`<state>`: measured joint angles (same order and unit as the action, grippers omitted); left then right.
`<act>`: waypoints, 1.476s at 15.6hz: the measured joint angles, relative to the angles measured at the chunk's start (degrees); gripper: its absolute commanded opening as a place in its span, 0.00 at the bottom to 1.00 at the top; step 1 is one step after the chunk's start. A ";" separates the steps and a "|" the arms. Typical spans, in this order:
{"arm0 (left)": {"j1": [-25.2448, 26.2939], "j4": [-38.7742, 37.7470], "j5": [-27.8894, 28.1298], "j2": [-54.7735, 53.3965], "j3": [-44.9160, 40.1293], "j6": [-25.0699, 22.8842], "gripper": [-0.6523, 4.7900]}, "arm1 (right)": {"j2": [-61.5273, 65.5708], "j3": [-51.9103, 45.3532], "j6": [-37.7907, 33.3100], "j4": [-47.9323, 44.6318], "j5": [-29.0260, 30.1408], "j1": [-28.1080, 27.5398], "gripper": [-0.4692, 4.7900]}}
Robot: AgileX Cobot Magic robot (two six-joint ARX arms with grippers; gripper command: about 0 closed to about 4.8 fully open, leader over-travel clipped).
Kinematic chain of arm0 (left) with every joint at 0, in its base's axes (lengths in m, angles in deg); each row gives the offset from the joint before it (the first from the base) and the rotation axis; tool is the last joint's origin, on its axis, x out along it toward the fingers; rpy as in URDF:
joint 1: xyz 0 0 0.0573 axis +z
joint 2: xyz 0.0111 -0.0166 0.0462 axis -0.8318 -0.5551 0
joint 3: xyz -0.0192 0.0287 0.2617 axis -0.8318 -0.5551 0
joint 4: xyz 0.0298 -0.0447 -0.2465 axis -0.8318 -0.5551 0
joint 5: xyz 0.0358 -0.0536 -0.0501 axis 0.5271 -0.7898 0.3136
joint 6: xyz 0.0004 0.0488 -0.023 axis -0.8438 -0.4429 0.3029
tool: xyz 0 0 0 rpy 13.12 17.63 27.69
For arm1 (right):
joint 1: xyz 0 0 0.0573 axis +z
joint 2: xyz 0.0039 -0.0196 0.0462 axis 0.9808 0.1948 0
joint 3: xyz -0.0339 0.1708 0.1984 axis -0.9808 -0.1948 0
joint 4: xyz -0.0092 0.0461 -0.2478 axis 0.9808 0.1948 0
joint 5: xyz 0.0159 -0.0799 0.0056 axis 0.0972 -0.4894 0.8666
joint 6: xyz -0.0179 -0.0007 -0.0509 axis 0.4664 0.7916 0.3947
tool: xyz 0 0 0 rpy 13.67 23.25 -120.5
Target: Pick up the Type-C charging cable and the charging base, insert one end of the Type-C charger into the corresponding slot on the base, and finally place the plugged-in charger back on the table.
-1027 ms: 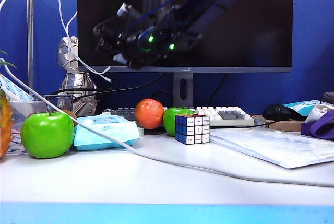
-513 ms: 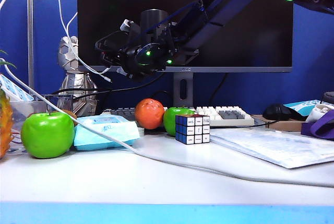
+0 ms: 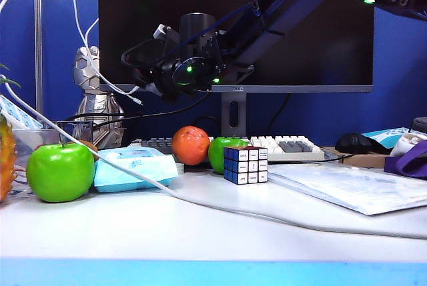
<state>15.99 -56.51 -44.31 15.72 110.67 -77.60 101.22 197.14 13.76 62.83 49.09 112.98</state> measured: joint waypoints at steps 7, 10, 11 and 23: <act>0.00 -1.22 0.00 0.39 0.02 0.00 0.11 | 0.00 0.07 0.31 -0.28 -0.90 0.02 0.46; 0.00 -1.70 0.00 0.39 0.02 0.00 0.11 | 0.00 0.07 0.26 -0.26 -1.09 0.31 0.53; 0.00 -1.70 0.00 0.39 0.02 0.00 0.11 | 0.00 0.09 0.28 -0.28 -1.09 0.44 0.55; 0.00 -2.03 0.02 0.87 0.02 0.00 0.11 | -0.20 0.26 2.91 0.46 0.55 1.27 0.08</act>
<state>15.99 -58.55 -44.29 16.60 110.69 -77.60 101.02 197.40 16.66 63.29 49.63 114.25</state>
